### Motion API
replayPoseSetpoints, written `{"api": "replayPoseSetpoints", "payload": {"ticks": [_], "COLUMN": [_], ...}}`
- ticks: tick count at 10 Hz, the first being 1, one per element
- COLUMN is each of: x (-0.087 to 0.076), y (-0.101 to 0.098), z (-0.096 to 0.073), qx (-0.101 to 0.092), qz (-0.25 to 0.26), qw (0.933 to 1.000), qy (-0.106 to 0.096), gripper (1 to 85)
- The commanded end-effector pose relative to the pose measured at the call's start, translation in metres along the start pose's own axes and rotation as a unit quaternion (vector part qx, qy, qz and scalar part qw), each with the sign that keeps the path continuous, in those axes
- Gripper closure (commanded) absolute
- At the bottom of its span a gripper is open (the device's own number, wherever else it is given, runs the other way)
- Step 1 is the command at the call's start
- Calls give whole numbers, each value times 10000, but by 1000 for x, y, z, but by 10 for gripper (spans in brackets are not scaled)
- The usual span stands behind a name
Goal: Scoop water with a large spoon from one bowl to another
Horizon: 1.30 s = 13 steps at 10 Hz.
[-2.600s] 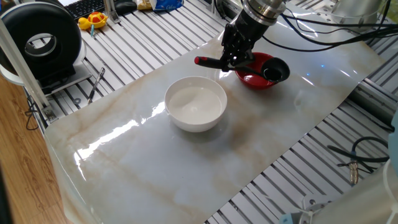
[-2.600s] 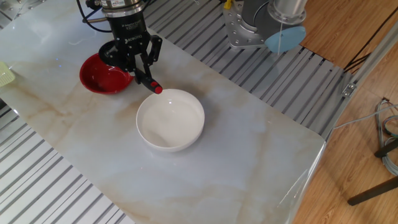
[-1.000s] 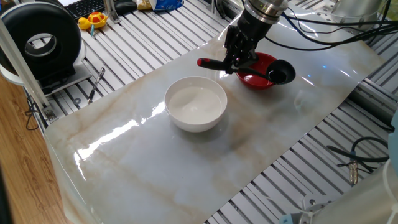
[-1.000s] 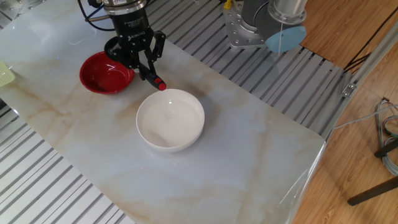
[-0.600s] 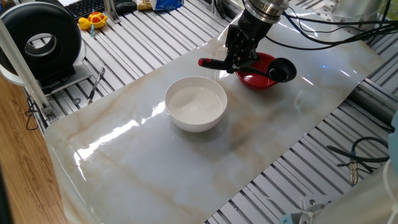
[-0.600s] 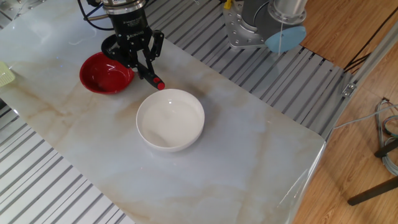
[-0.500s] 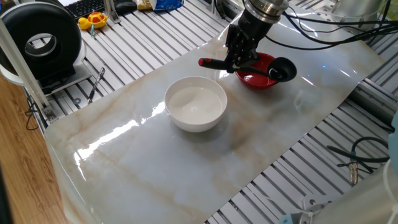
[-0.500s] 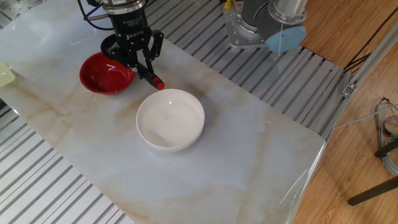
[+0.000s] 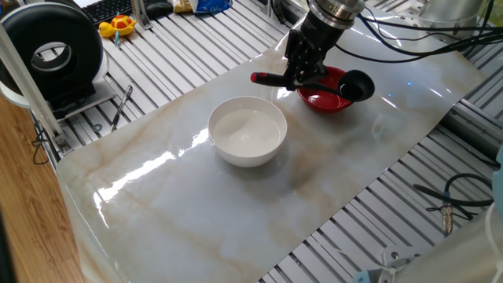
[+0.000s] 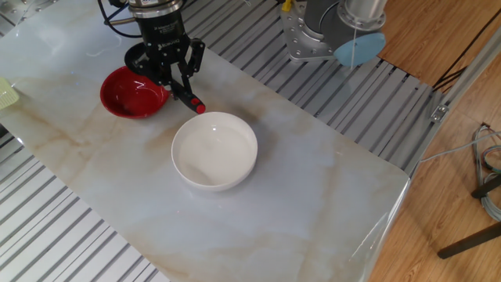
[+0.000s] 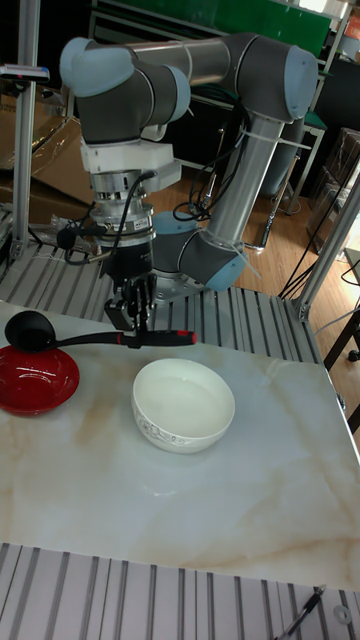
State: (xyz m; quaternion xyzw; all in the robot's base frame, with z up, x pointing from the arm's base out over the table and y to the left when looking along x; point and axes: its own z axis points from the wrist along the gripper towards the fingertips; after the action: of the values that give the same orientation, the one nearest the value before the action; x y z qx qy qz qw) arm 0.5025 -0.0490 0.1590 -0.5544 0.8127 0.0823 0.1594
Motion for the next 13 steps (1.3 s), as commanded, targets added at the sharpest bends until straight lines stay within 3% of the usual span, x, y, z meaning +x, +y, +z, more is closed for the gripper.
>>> {"api": "replayPoseSetpoints", "payload": {"ticks": [1,13], "x": [-2,-5], "y": [-5,-5], "z": [-2,-5], "qx": [87,101], "qz": [-47,-47], "qw": [9999,9999], "qy": [-45,-98], "gripper": [843,843]}}
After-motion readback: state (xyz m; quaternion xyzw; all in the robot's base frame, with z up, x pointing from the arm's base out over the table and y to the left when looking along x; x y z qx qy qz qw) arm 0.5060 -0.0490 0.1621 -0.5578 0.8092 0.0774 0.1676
